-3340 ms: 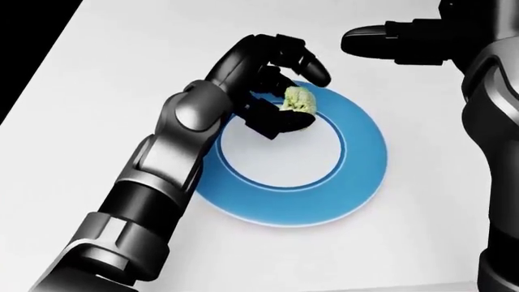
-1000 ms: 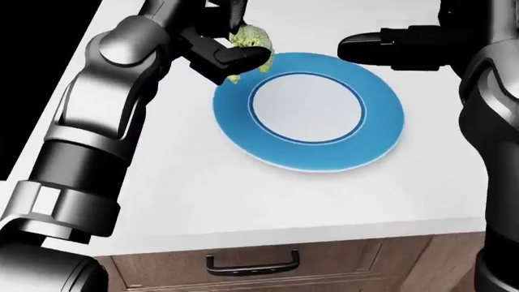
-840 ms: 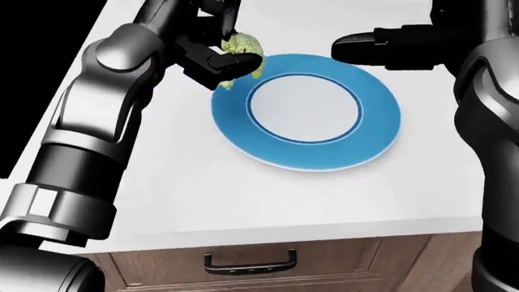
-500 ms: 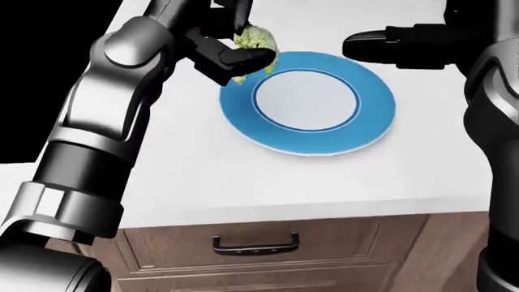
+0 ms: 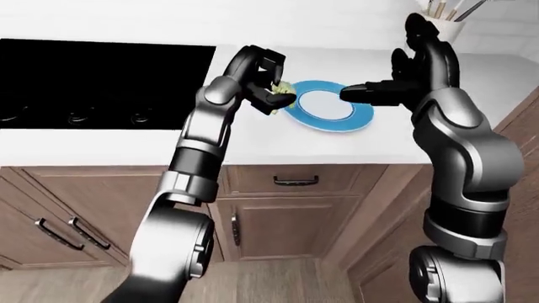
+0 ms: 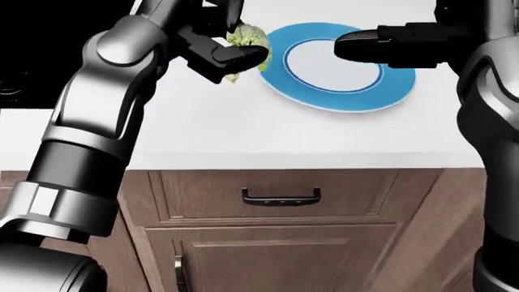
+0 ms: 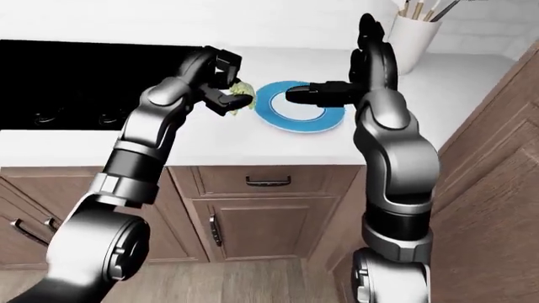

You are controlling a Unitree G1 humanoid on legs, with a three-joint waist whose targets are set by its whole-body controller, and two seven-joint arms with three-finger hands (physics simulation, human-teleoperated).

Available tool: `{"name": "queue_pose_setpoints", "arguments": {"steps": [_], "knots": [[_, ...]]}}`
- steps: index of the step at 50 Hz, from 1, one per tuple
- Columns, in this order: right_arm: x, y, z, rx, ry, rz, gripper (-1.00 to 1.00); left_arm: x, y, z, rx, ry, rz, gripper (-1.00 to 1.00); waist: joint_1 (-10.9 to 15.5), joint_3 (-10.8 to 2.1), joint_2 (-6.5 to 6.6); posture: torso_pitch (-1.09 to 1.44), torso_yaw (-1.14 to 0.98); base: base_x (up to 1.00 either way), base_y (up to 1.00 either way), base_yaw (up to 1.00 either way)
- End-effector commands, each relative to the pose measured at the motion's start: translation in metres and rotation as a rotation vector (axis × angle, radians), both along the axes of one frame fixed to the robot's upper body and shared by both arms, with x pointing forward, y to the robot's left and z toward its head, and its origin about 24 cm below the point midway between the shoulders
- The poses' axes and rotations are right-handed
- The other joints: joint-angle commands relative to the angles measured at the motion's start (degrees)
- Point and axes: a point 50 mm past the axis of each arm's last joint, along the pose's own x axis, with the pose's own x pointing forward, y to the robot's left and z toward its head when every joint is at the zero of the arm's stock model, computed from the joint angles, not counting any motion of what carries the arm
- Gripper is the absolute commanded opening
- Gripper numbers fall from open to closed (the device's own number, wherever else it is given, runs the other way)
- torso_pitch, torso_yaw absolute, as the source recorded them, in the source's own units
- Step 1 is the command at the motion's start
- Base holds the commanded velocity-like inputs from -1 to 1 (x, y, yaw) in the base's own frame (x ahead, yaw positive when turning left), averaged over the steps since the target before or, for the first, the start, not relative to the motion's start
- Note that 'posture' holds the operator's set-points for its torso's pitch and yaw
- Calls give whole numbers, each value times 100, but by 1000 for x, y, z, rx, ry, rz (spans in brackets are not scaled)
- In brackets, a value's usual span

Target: Place the broccoli on the rack of the oven.

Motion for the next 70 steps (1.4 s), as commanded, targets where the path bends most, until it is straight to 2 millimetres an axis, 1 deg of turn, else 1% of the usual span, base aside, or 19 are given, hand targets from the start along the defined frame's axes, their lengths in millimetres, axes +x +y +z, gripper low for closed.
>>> {"name": "queue_pose_setpoints", "arguments": {"steps": [1,5,6,7,9,10,16,18,20,21,31,38,41,43,53,59,60,61,70], "knots": [[-6,-4,19,-5,-92,-20,100,-6,-8,31,-23,-119,-33,-100,-29,-179,7,0,0,0,0,0],[-7,-3,19,-7,-90,-21,100,-6,-8,32,-23,-120,-33,-100,66,-221,-396,0,0,0,0,0],[-6,-3,19,-8,-88,-20,100,-6,-8,32,-23,-120,-32,-100,64,-178,-241,0,0,0,0,0],[-6,-4,19,-8,-88,-21,100,-6,-8,32,-23,-120,-34,-100,20,-296,-255,0,0,-5,0,0],[-6,-4,19,-6,-89,-22,100,-6,-8,31,-24,-120,-35,-100,38,-258,-263,0,0,-4,0,0],[-6,-4,19,-7,-89,-22,100,-6,-8,32,-24,-119,-35,-100,13,-421,-256,0,0,-5,0,0],[-6,-5,18,-5,-89,-25,100,-6,-8,32,-25,-120,-35,-100,-65,-294,-166,0,0,-4,0,0],[-6,-5,18,-5,-89,-25,100,-6,-8,31,-24,-119,-35,-100,-103,-313,-48,0,0,-4,0,0],[-6,-5,18,-4,-89,-26,100,-6,-8,31,-25,-119,-36,-100,-89,-394,219,0,0,-5,4,0],[-6,-5,18,-5,-88,-26,100,-6,-9,32,-25,-119,-35,-100,-76,-324,158,0,0,-5,9,0],[-6,-5,18,-5,-88,-24,100,-7,-9,35,-25,-123,-38,-100,-127,-434,258,0,0,-5,12,0],[-6,-5,18,-7,-88,-25,100,-6,-10,35,-26,-121,-40,-100,-150,-428,63,0,0,-4,13,0],[-6,-5,18,-7,-89,-24,100,-6,-10,36,-27,-123,-40,-100,-142,-430,-147,0,0,-5,12,0],[-6,-5,18,-7,-89,-25,100,-6,-10,35,-27,-122,-40,-100,-135,-480,-441,0,0,-5,12,0],[-6,-5,19,-6,-92,-26,100,-6,-9,36,-28,-123,-36,-100,-59,-441,-65,0,0,-5,12,0],[-7,-5,20,-6,-92,-26,100,-11,-1,48,-57,-139,-29,-100,-170,-506,523,0,0,-4,13,0],[-7,-5,20,-6,-92,-26,100,-12,0,50,-56,-142,-25,-100,-108,-432,386,0,0,-5,12,0],[-7,-5,20,-6,-93,-26,100,-14,2,52,-66,-140,-24,-100,-134,-410,434,0,0,-5,12,0],[-8,-6,22,-3,-97,-26,100,-17,19,56,-70,-151,13,-100,-129,-379,30,0,0,-5,12,0]]}}
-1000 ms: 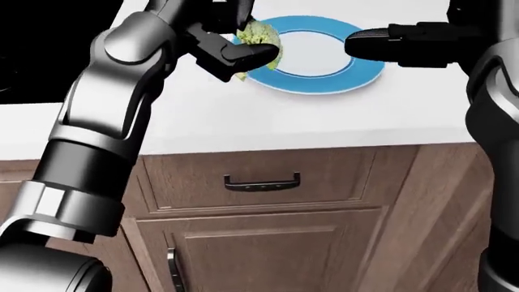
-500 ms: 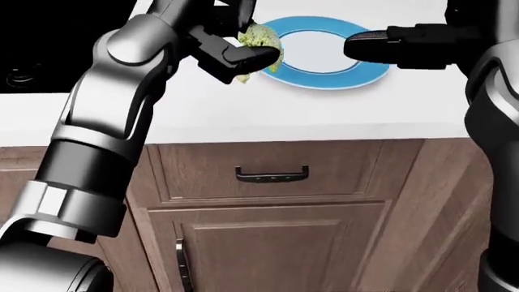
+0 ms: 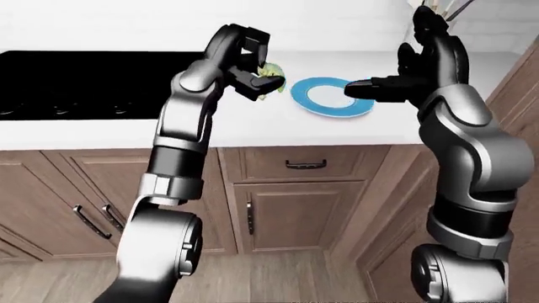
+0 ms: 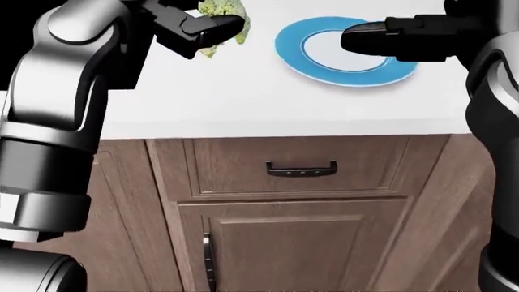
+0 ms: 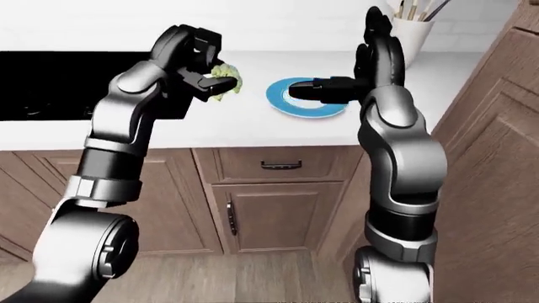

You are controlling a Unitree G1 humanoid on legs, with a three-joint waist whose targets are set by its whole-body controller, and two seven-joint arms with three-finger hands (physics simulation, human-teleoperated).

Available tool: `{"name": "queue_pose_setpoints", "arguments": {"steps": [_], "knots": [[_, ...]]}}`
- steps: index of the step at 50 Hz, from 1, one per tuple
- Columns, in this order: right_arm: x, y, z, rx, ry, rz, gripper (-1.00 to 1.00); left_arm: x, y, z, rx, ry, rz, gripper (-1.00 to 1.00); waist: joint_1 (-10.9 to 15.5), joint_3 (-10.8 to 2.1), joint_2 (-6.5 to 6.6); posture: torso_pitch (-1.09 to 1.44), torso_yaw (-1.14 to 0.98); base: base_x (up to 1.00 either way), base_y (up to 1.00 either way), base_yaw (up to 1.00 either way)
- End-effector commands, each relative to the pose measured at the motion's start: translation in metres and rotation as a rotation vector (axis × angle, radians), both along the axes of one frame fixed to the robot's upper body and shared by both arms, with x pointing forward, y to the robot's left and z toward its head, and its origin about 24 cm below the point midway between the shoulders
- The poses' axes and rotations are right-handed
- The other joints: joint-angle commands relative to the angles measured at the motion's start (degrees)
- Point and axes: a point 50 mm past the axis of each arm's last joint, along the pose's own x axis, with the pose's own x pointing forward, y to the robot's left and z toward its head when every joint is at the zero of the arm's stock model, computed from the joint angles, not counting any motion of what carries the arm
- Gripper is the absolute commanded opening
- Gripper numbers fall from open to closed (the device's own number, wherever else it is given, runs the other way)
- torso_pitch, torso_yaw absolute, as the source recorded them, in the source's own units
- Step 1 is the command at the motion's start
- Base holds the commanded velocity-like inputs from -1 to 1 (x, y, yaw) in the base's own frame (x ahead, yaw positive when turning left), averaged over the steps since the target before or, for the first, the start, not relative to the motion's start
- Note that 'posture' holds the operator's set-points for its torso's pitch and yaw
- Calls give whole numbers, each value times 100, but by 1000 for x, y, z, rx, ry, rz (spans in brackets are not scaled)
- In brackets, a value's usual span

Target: Place the broccoli on the rack of the oven.

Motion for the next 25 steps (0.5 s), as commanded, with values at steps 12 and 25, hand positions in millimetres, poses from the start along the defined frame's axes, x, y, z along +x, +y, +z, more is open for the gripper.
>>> {"name": "queue_pose_setpoints", "arguments": {"steps": [12,25], "knots": [[-6,-1,17,-7,-81,-7,100,-17,20,20,-93,-99,51,-100,24,-152,-49,0,0,-4,12,0],[-6,-1,16,-10,-80,-7,100,-23,52,20,-221,-111,155,-100,-36,-176,334,0,0,-5,12,0]]}}
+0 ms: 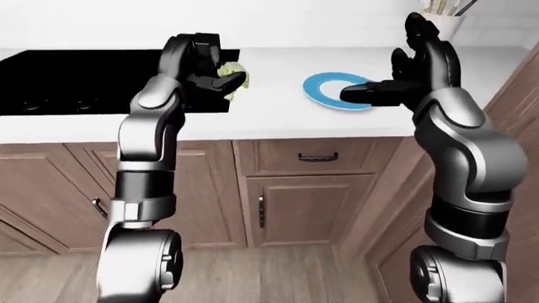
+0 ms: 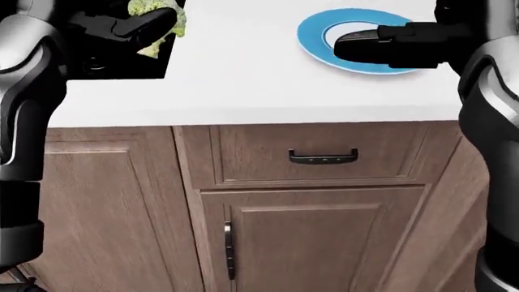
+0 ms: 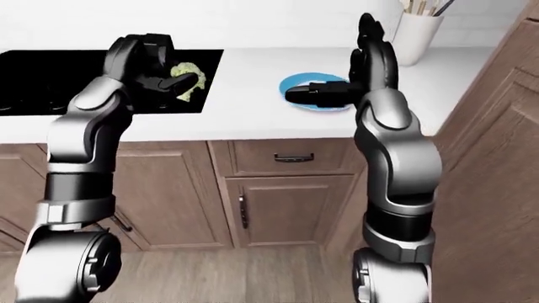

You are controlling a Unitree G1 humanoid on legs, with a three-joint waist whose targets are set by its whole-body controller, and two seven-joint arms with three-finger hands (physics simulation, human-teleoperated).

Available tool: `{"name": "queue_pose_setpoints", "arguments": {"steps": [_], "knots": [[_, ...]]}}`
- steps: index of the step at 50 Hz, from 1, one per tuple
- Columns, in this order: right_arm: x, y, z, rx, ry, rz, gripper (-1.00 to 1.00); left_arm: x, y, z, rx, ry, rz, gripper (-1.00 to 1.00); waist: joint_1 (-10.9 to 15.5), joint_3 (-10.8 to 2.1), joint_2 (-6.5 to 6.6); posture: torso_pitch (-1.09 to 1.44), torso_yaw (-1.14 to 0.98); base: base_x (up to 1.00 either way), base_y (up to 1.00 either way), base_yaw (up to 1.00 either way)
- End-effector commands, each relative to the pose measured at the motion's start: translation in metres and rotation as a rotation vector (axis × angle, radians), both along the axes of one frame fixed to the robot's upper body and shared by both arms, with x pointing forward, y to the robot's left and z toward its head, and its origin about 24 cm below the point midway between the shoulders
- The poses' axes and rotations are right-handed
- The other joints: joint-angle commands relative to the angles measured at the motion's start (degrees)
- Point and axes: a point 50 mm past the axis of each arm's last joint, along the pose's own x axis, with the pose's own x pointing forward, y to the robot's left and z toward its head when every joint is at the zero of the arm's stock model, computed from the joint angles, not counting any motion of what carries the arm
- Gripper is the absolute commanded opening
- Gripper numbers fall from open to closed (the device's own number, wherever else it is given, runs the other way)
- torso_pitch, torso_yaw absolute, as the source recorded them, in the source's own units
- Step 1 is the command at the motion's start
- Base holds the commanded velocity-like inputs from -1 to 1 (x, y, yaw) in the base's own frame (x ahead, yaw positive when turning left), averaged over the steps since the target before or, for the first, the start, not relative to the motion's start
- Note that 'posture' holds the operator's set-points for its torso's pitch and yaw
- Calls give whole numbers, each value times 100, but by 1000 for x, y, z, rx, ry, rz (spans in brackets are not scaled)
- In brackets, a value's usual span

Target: Place the broccoli on the rack of the oven.

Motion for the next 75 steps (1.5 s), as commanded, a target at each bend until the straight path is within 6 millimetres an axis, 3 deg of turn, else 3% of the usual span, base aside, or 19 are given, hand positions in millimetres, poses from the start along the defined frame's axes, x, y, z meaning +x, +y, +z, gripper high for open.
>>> {"name": "queue_pose_setpoints", "arguments": {"steps": [1,6,8,24,27,29,40,42,43,44,46,53,57,62,69,71,72,73,75], "knots": [[-7,-4,21,-5,-108,-23,100,-10,-5,32,-25,-139,-30,-100,-42,-168,18,0,0,-5,8,0],[-7,-4,22,-3,-120,-26,100,-17,3,33,-57,-156,1,-100,66,37,-210,0,0,-1,0,0],[-7,-4,23,-8,-116,-33,100,-20,5,34,-67,-166,8,-100,131,-19,-481,0,0,0,0,0],[-10,-6,27,2,-137,-40,100,-24,15,38,-82,-180,52,-100,74,-151,24,0,0,0,0,46],[-10,-5,26,0,-136,-39,100,-24,15,39,-86,-181,54,-100,56,-161,319,0,0,-2,0,100],[-10,-5,26,-1,-137,-38,100,-24,16,39,-87,-181,55,-100,116,-145,326,0,0,-6,0,100],[-10,-5,25,-4,-136,-33,100,-25,16,41,-93,-183,57,-100,136,-30,-418,0,0,-7,0,100],[-11,-4,26,-5,-135,-32,100,-25,16,40,-93,-183,59,-100,99,-302,-806,0,0,-7,0,100],[-11,-4,26,-5,-136,-32,100,-25,17,40,-94,-183,60,-100,48,-72,-525,0,0,-6,0,100],[-11,-4,26,-5,-136,-30,100,-25,17,40,-94,-183,61,-100,82,-30,-580,0,0,-7,0,100],[-11,-4,27,-8,-137,-30,100,-24,17,40,-96,-183,63,-100,104,-131,-516,0,0,-7,0,100],[-12,-4,28,-8,-139,-28,100,-24,16,40,-95,-184,62,-100,78,-71,-30,0,0,-7,0,100],[-12,-4,27,-7,-140,-27,100,-25,17,41,-96,-184,65,-100,91,-160,519,0,0,-7,0,100],[-11,-4,28,-7,-140,-26,100,-25,18,42,-97,-183,70,-100,215,-188,181,0,0,-7,0,100],[-12,-4,27,-5,-138,-25,100,-25,20,41,-99,-184,72,-100,122,0,-296,0,0,-8,0,100],[-12,-4,27,-5,-139,-25,100,-25,20,42,-100,-185,72,-100,118,-83,-611,0,0,-7,0,100],[-12,-4,27,-5,-139,-26,100,-25,20,41,-100,-184,74,-100,95,-300,-808,0,0,-8,0,100],[-12,-4,27,-6,-139,-24,100,-25,20,41,-100,-185,74,-100,34,-48,-524,0,0,-7,0,100],[-12,-4,27,-6,-139,-24,100,-25,20,42,-100,-185,74,-100,104,-78,-551,0,0,-8,0,100]]}}
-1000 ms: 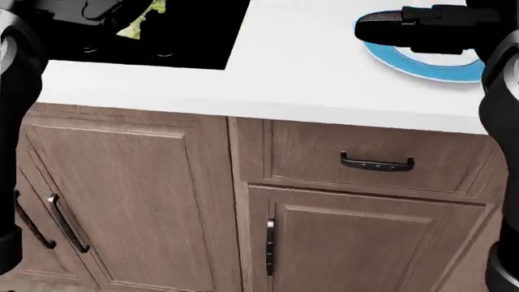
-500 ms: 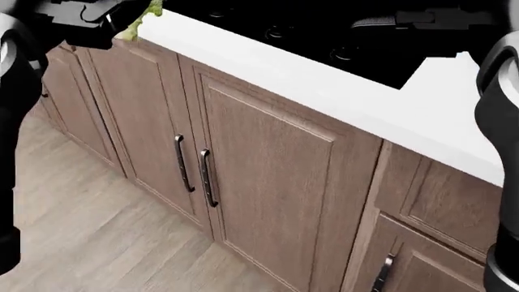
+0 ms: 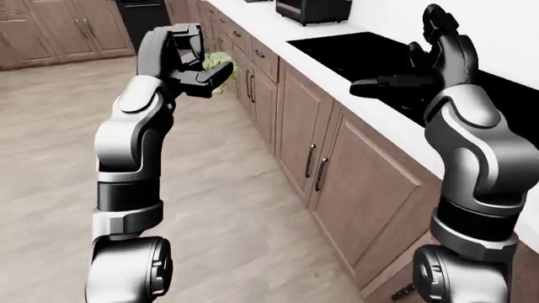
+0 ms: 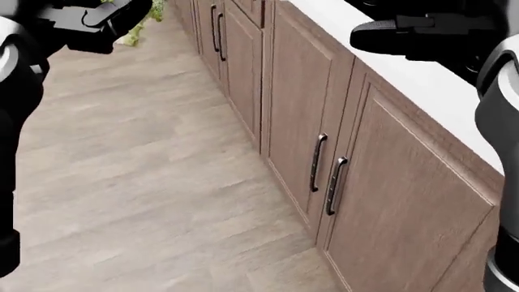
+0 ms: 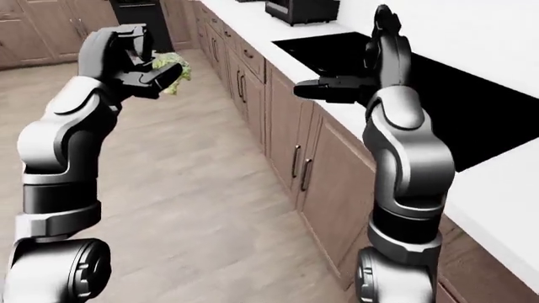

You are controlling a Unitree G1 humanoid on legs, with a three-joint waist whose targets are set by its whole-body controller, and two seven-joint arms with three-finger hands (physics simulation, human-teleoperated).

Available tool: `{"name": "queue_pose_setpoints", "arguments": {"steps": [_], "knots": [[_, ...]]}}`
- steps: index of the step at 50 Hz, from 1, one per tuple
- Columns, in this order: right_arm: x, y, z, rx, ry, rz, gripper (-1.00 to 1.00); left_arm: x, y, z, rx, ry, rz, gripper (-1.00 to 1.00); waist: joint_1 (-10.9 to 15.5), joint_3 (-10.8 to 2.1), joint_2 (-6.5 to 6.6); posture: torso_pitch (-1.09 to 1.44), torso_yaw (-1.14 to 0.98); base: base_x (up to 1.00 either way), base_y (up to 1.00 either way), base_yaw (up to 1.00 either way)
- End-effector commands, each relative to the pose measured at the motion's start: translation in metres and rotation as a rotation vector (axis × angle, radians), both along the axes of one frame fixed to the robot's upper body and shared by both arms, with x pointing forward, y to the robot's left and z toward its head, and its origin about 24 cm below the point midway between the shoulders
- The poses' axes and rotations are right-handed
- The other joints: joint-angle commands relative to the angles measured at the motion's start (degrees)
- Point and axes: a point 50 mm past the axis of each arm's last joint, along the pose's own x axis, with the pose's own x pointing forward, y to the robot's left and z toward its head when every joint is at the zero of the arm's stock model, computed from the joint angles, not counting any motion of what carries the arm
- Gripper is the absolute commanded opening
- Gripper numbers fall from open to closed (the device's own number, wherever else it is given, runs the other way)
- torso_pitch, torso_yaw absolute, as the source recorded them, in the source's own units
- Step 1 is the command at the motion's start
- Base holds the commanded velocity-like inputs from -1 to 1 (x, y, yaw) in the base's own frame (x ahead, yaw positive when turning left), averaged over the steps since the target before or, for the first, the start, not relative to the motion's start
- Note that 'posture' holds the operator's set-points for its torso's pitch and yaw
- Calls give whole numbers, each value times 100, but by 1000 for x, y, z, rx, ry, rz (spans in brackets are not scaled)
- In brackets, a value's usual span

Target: Place the broccoli on the rack of the oven.

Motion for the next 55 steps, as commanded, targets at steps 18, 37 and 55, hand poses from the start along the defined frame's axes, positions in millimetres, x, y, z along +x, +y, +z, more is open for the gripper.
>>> {"name": "queue_pose_setpoints", "arguments": {"steps": [18,37,55], "knots": [[-7,6,21,-16,-103,28,100,-9,7,32,-11,-135,29,-100,182,-233,621,0,0,-7,0,100],[-6,6,22,-15,-103,29,100,-8,8,32,-14,-135,31,-100,59,-135,431,0,0,-7,0,100],[-6,6,20,-15,-103,29,100,-9,9,32,-15,-136,33,-100,73,-78,186,0,0,-7,0,100]]}}
